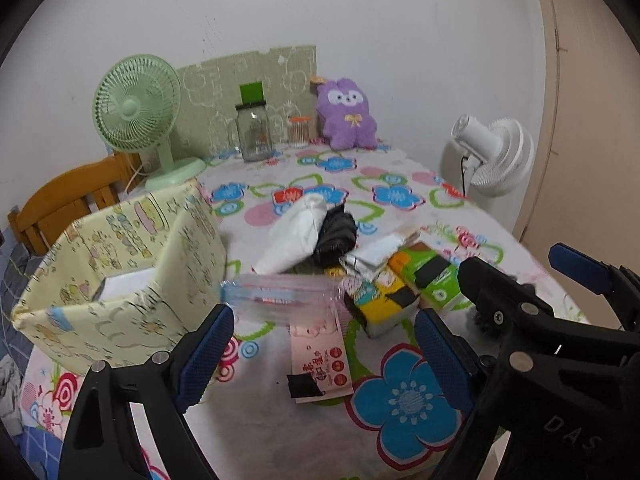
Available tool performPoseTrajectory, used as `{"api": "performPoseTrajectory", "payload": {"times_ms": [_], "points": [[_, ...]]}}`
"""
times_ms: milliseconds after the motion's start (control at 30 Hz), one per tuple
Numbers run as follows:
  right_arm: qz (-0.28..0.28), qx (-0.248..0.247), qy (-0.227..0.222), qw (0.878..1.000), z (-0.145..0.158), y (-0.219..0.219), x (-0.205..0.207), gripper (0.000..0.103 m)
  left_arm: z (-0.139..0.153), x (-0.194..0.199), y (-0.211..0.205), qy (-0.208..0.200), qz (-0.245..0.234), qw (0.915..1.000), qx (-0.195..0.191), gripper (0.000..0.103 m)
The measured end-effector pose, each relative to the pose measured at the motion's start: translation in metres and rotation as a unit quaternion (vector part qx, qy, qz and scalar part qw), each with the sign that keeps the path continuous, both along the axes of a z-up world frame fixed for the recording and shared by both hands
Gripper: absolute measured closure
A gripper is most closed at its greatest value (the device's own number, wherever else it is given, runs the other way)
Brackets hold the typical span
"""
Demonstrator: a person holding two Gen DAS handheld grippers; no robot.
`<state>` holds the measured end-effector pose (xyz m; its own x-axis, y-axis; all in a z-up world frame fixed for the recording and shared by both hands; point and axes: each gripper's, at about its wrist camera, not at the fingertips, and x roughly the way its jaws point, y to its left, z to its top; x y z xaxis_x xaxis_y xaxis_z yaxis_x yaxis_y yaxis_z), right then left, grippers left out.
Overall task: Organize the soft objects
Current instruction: 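Grasp the grey knitted item with the right tool while the left tool grasps the pink wipes pack, then carry the grey knitted item and pink wipes pack over the yellow fabric box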
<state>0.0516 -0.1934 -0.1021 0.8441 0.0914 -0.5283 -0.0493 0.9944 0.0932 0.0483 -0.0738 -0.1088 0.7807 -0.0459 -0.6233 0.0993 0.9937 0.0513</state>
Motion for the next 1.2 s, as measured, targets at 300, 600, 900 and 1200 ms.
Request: {"api": "performPoseTrajectory", "payload": {"times_ms": [300, 600, 900, 1200], "points": [[-0.018, -0.003, 0.051, 0.999, -0.032, -0.014, 0.022, 0.011, -0.028, 0.021, 0.000, 0.049, 0.019, 0.9986, 0.004, 0.014], [-0.036, -0.016, 0.075, 0.996, -0.051, -0.026, 0.040, 0.014, -0.046, 0.038, -0.002, 0.081, 0.028, 0.9963, 0.008, 0.018], [-0.042, -0.027, 0.079, 0.996, -0.053, -0.026, 0.044, 0.036, -0.046, 0.043, -0.004, 0.087, 0.016, 0.9961, -0.004, 0.036], [-0.035, -0.018, 0.084, 0.996, -0.052, -0.019, 0.044, 0.055, -0.044, 0.042, -0.003, 0.088, 0.005, 0.9961, -0.011, 0.061]]}}
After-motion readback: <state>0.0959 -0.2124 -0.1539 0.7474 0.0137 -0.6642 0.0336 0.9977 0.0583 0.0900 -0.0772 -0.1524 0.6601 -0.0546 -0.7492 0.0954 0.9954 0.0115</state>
